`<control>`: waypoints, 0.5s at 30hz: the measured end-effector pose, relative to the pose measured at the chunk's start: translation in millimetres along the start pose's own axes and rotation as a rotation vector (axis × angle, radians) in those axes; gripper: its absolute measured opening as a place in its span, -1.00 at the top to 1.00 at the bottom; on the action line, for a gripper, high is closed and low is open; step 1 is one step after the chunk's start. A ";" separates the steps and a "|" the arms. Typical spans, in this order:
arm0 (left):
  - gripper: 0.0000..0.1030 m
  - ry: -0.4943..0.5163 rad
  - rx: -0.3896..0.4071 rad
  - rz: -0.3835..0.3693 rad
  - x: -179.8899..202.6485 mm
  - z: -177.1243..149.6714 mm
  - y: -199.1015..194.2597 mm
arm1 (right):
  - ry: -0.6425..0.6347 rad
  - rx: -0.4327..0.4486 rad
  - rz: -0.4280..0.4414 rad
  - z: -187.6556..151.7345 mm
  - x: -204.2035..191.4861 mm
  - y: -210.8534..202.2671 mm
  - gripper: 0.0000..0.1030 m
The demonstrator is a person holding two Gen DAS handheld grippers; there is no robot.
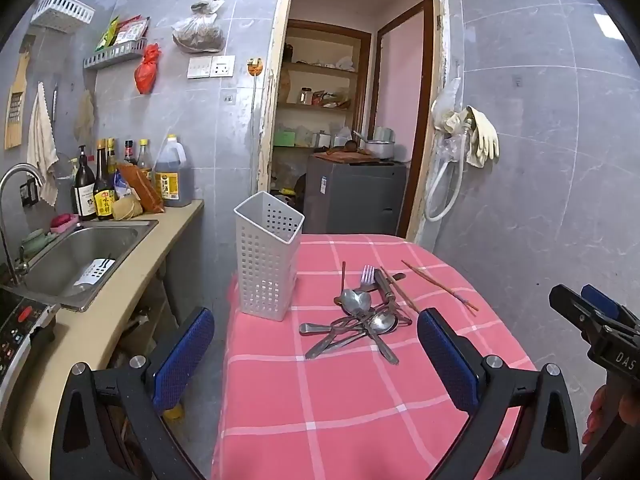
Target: Organize utensils
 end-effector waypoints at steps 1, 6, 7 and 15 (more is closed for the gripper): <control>-0.99 -0.001 0.001 0.001 -0.1 0.1 -0.1 | -0.001 0.002 0.001 0.4 -0.5 -0.9 -0.98; -0.99 0.002 0.010 0.004 -0.4 0.8 -0.6 | -0.002 -0.010 0.004 -9.1 -2.8 3.7 -0.98; -0.99 0.003 0.011 0.004 -0.5 1.0 -0.8 | -0.001 -0.016 0.005 -10.0 -3.9 3.6 -0.98; -0.99 0.003 0.009 0.004 -5.0 -1.1 -5.4 | -0.001 -0.039 0.016 -8.9 -5.4 9.8 -0.98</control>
Point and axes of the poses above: each gripper's, at about its wrist camera, not at the fingertips, and y roughly the way its jaws point, x to its right, z to its top, the point moved 9 cm from there along y, roughly the way its jaws point, and after that the axes turned 3 degrees about y, right-handed, at the moved point
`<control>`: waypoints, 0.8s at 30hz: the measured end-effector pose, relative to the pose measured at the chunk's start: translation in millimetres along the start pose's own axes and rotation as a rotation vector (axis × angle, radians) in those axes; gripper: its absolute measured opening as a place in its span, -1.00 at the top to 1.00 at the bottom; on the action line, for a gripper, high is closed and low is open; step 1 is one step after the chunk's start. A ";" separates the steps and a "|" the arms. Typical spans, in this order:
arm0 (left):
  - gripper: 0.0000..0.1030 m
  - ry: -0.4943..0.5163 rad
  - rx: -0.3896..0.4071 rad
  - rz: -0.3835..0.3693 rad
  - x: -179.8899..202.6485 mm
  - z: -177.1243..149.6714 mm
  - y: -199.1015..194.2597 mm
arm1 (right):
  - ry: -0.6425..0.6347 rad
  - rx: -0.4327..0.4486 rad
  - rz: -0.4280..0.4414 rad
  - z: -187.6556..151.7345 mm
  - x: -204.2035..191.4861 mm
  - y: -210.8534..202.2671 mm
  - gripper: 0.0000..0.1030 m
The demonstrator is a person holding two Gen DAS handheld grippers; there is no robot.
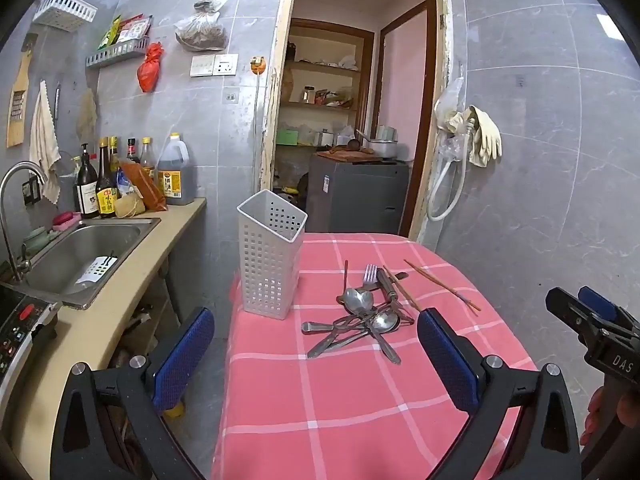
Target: Organize utensils
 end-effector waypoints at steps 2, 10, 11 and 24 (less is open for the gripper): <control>-0.99 0.000 0.000 0.000 0.4 0.1 0.6 | 0.000 -0.002 0.000 -1.3 -1.9 1.0 -0.98; -0.99 -0.001 -0.001 0.001 -0.7 -1.3 4.8 | 0.001 -0.004 0.000 -1.1 -1.6 1.7 -0.98; -0.99 -0.001 -0.001 0.002 -0.3 -1.2 5.0 | 0.000 -0.003 -0.001 -1.3 -1.8 2.0 -0.98; -0.99 -0.002 -0.004 0.003 -0.2 -0.9 5.6 | 0.002 -0.010 0.002 -1.3 0.3 2.6 -0.98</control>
Point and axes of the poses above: each gripper's, at about its wrist camera, not at the fingertips, and y roughly the way its jaws point, x to its right, z to its top, the point moved 9 cm from there along y, roughly the way its jaws point, and after that the axes turned 3 degrees about y, right-handed, at the moved point
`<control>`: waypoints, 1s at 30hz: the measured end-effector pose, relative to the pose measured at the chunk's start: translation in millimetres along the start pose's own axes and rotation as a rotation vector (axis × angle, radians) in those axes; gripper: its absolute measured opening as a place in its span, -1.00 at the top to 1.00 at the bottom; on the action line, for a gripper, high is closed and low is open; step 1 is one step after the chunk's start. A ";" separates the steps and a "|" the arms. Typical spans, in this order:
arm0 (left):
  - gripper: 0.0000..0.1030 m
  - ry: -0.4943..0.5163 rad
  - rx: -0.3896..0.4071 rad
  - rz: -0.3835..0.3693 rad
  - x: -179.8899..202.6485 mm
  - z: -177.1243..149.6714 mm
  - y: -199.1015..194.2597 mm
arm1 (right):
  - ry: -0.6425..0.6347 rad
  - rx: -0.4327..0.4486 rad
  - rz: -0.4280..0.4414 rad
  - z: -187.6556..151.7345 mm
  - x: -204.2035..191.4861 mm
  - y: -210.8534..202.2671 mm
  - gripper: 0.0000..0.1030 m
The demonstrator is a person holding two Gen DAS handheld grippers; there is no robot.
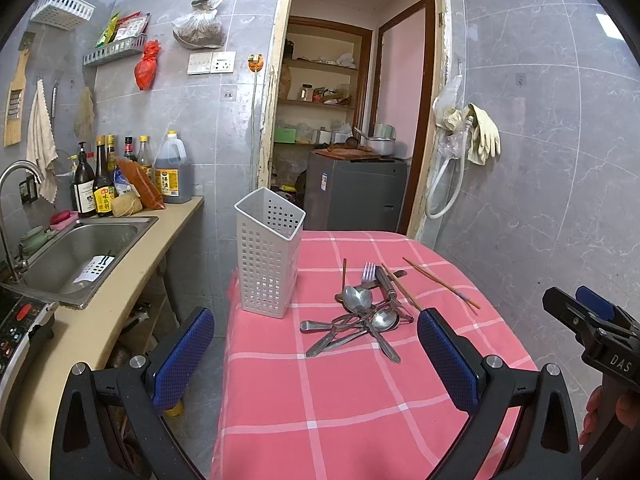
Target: Organize utensils
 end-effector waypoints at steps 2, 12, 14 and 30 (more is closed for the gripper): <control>-0.99 0.000 0.000 0.000 0.2 -0.1 0.0 | 0.000 0.000 0.000 -0.7 -0.6 0.4 -0.98; -0.99 0.000 -0.002 0.000 0.3 0.3 -0.1 | 0.000 -0.001 0.000 0.2 -0.3 1.0 -0.98; -0.99 0.000 -0.002 0.000 0.4 0.5 -0.2 | 0.000 -0.003 -0.001 -0.3 -0.9 1.5 -0.98; -0.99 0.002 -0.002 0.000 -4.7 -3.0 5.2 | 0.001 -0.005 0.000 0.0 0.0 2.9 -0.98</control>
Point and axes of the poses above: each gripper's, at about its wrist camera, not at the fingertips, and y roughly the way its jaws point, x to its right, z to its top, the point moved 9 cm from there along y, roughly the way its jaws point, and after that the axes turned 3 degrees about y, right-handed, at the moved point
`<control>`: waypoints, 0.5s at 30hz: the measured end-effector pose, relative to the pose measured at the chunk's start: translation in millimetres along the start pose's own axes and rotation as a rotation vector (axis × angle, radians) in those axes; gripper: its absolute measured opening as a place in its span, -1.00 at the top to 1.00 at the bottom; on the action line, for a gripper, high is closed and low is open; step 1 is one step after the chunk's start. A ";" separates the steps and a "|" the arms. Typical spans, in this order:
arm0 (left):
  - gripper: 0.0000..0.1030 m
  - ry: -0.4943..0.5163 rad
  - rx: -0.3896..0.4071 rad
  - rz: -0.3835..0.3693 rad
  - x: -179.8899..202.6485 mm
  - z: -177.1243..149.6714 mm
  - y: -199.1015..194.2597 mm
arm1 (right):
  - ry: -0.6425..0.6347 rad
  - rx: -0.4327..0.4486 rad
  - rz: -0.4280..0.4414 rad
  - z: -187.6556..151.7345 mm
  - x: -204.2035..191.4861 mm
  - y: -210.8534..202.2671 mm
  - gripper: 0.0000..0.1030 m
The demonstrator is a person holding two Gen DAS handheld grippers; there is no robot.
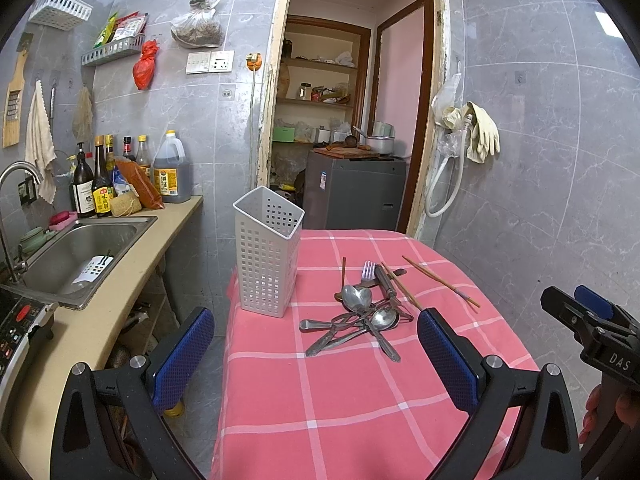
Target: Organize utensils
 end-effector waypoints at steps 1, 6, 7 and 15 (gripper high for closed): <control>-0.99 -0.001 0.000 -0.001 0.4 0.0 -0.1 | 0.000 -0.001 0.000 0.2 0.2 -0.1 -0.98; -0.99 -0.001 -0.001 0.000 1.1 0.5 -0.2 | 0.000 -0.001 0.000 0.2 0.1 0.2 -0.98; -0.99 -0.001 -0.001 0.000 1.5 0.7 -0.4 | 0.000 -0.001 0.000 -0.1 -0.1 0.5 -0.98; -0.99 0.000 -0.002 0.001 1.1 0.6 -0.3 | 0.001 -0.003 0.000 0.4 -0.1 0.4 -0.98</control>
Point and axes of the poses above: each gripper's, at about its wrist camera, not at the fingertips, and y roughly the way its jaws point, x to its right, z to its top, the point moved 9 cm from there along y, roughly the way its jaws point, and after that the axes turned 3 degrees about y, right-handed, at the moved point
